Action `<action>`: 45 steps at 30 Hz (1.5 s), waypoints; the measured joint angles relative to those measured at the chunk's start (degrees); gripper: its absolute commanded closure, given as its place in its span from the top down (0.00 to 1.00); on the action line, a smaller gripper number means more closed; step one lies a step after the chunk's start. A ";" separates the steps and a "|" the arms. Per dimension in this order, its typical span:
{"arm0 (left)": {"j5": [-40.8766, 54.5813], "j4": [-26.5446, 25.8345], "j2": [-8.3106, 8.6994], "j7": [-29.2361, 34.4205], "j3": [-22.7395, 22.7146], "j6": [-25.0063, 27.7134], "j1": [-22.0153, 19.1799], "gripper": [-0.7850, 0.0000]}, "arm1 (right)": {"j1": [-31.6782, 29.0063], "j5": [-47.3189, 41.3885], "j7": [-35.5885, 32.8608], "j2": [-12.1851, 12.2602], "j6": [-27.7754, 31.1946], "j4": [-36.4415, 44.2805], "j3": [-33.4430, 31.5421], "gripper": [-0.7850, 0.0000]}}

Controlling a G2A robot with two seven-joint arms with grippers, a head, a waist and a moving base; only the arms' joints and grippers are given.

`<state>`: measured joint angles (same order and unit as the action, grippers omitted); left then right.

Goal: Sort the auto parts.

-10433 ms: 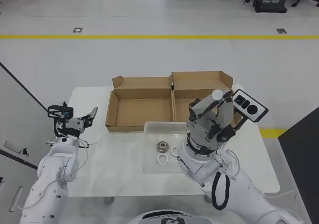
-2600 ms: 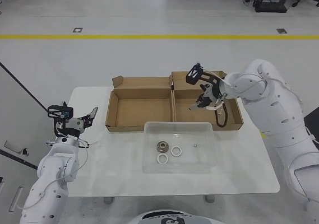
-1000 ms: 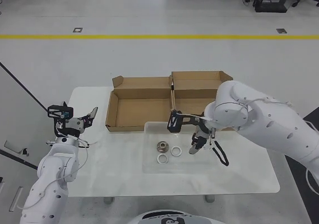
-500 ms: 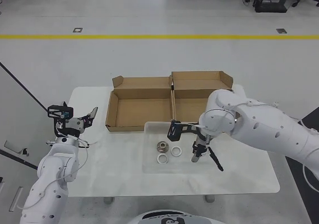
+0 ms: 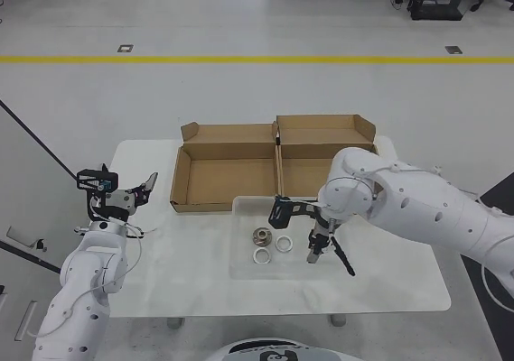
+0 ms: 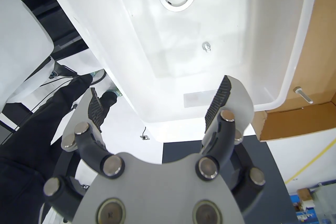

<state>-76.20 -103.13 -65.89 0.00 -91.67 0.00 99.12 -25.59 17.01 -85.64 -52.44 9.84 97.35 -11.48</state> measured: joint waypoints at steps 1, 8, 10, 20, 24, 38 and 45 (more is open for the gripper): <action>0.00 0.00 0.00 0.00 0.00 0.00 0.00 1.00 | -0.51 1.16 1.20 -0.11 0.03 -0.94 0.12 1.00; 0.00 0.00 0.00 0.00 0.00 0.00 0.00 1.00 | -2.04 3.45 2.33 -1.07 -0.68 -4.19 0.32 0.75; 0.00 0.00 0.00 0.00 0.00 0.00 0.00 1.00 | -2.45 3.82 3.14 -1.42 -1.05 -4.99 0.18 0.49; 0.00 0.00 0.00 0.00 0.00 0.00 0.00 1.00 | -4.32 5.75 5.52 -2.96 -1.99 -9.23 -0.22 0.39; 0.00 0.00 0.00 0.00 0.00 0.00 0.00 1.00 | -5.07 6.61 5.77 -3.51 -2.58 -10.77 -0.26 0.37; 0.00 0.00 0.00 0.00 0.00 0.00 0.00 1.00 | -7.29 11.46 8.16 -5.04 -6.02 -13.85 -1.33 0.33; 0.00 0.00 0.00 0.00 0.00 0.00 0.00 1.00 | -8.35 12.95 8.56 -5.53 -6.97 -14.61 -2.12 0.31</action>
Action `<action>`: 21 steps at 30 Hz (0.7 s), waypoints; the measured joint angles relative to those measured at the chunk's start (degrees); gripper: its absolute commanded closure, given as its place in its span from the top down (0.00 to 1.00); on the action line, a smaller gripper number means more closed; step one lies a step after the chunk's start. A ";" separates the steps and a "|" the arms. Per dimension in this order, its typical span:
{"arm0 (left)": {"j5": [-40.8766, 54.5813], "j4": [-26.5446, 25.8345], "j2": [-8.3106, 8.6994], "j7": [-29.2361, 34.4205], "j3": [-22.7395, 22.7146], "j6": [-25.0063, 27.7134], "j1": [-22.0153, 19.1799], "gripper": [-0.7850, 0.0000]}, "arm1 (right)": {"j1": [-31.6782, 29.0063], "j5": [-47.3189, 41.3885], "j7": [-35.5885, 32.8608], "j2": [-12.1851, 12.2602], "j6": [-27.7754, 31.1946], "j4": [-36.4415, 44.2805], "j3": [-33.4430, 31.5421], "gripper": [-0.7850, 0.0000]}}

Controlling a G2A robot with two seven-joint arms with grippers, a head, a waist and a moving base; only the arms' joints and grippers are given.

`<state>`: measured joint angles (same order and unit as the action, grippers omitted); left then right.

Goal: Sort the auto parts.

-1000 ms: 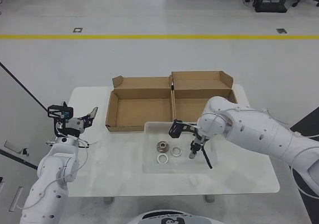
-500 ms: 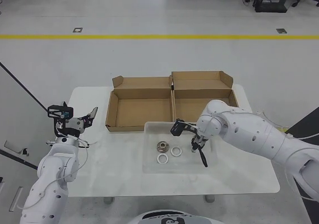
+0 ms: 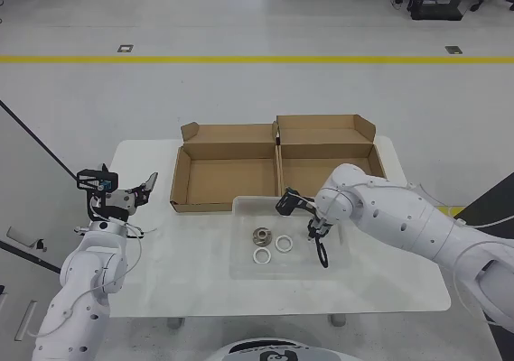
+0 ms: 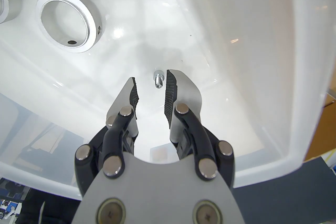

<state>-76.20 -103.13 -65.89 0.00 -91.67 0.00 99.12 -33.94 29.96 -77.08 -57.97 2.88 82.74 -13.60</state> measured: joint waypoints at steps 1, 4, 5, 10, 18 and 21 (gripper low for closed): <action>0.00 0.00 0.00 0.00 0.00 0.00 0.00 1.00 | -0.16 0.29 0.08 -0.06 -0.20 -0.05 -0.18 0.31; 0.00 0.00 0.00 0.00 0.00 0.00 0.00 1.00 | -0.58 0.95 0.32 -0.18 -0.59 -0.14 -0.65 0.30; 0.00 0.00 0.00 0.00 0.00 0.00 0.00 1.00 | -0.71 1.13 0.39 -0.20 -0.70 -0.16 -0.81 0.30; 0.00 0.00 0.00 0.00 0.00 0.00 0.00 1.00 | -1.48 2.02 0.51 -0.29 -0.90 -0.14 -1.65 0.26; 0.00 0.00 0.00 0.00 0.00 0.00 0.00 1.00 | -2.64 3.13 0.12 -0.47 -0.74 -0.39 -2.73 0.23; 0.00 0.00 0.00 0.00 0.00 0.00 0.00 1.00 | -2.94 3.39 -0.23 -0.58 -0.61 -0.41 -3.16 0.20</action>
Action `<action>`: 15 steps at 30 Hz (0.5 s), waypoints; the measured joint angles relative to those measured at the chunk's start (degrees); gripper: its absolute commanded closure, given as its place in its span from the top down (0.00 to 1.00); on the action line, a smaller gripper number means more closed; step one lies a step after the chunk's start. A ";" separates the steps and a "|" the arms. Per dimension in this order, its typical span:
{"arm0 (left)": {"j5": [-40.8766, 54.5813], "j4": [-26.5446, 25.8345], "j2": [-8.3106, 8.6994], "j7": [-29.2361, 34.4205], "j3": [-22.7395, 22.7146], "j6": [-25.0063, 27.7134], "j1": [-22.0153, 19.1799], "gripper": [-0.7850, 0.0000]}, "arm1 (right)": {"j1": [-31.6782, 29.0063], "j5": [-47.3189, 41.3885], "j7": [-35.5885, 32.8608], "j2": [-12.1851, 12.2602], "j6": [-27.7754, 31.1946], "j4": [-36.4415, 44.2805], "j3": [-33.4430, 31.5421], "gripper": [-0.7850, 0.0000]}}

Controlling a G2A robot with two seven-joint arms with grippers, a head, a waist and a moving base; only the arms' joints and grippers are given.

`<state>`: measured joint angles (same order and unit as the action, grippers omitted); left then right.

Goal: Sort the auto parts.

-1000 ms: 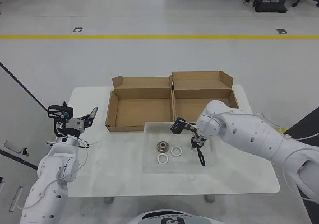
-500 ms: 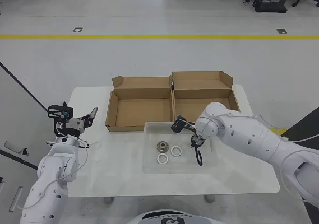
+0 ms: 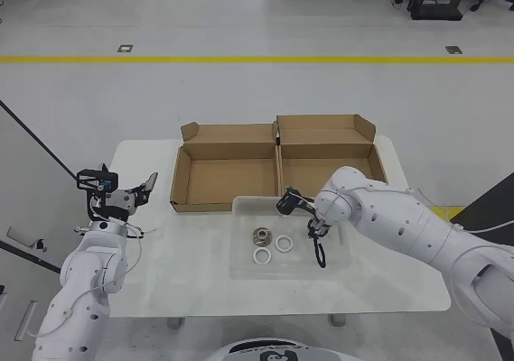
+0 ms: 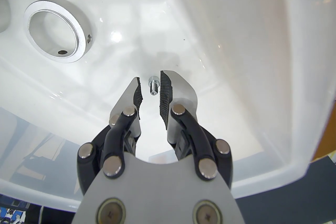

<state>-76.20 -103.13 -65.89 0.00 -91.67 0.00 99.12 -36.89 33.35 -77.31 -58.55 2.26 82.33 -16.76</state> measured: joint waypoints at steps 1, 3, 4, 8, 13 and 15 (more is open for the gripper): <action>0.00 0.00 0.00 0.00 0.00 0.00 0.00 1.00 | -0.12 0.12 -0.09 -0.04 0.05 -0.01 -0.17 0.20; 0.00 0.00 0.00 0.00 0.00 0.00 0.00 1.00 | -0.31 0.31 -0.21 -0.11 0.11 0.00 -0.43 0.18; 0.00 0.00 0.00 0.00 0.00 0.00 0.00 1.00 | -0.44 0.46 -0.33 -0.15 0.13 0.00 -0.58 0.18; 0.00 0.00 0.00 0.00 0.00 0.00 0.00 1.00 | -0.84 0.73 -0.70 -0.28 0.26 0.05 -1.14 0.16; 0.00 0.00 0.00 0.00 0.00 0.00 0.00 1.00 | -1.37 1.36 -1.10 -0.40 0.27 0.13 -1.84 0.00; 0.00 0.00 0.00 0.00 0.00 0.00 0.00 1.00 | -1.53 1.70 -1.29 -0.44 0.21 0.25 -2.08 0.00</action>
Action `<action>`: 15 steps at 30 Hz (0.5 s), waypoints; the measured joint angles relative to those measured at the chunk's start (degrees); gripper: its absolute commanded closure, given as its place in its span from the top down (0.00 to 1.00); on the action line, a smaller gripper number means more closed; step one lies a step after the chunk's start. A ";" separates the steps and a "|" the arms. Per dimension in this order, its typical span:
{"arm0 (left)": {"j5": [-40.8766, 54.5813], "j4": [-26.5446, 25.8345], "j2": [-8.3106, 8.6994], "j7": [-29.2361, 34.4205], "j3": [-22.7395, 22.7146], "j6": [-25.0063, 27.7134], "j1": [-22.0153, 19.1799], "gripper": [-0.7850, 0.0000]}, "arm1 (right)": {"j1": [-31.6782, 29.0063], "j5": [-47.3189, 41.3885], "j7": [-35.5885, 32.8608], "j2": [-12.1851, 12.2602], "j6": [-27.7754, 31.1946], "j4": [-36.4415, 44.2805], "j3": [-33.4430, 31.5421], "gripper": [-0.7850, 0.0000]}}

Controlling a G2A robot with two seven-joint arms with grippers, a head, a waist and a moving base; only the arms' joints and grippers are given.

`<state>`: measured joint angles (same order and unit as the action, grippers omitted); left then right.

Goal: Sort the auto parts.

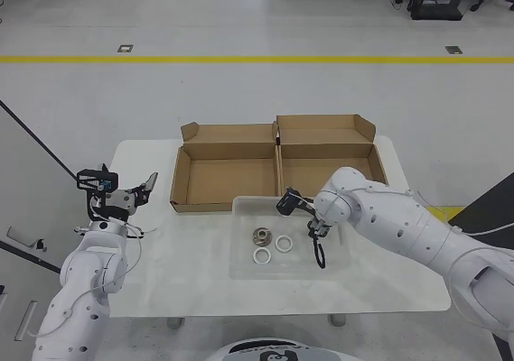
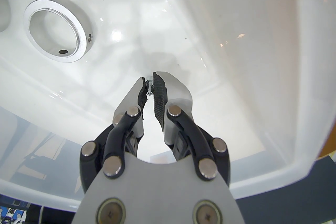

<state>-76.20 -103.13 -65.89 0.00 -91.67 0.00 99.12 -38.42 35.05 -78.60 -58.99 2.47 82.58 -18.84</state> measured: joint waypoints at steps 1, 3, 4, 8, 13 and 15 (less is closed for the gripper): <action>0.00 0.00 0.00 0.00 0.00 0.00 0.00 1.00 | -0.11 0.20 -0.09 -0.01 0.00 0.18 -0.18 0.00; 0.00 0.00 0.00 0.00 0.00 0.00 0.00 1.00 | -0.27 0.36 -0.18 -0.01 0.17 0.54 -0.51 0.00; 0.00 0.00 0.00 0.00 0.00 0.00 0.00 1.00 | -0.31 0.42 -0.34 0.03 0.32 0.89 -0.81 0.00; 0.00 0.00 0.00 0.00 0.00 0.00 0.00 1.00 | -0.16 -0.37 -0.95 0.49 1.14 3.05 -2.69 0.00; 0.00 0.00 0.00 0.00 0.00 0.00 0.00 1.00 | -0.54 -3.62 -2.16 2.00 2.76 7.76 -6.93 0.00; 0.00 0.00 0.00 0.00 0.00 0.00 0.00 1.00 | -0.93 -5.14 -2.51 2.68 3.45 9.77 -8.73 0.00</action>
<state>-76.20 -103.13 -65.89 0.00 -91.67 0.00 99.12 -39.35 29.91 -81.11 -56.31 5.93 92.34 -27.57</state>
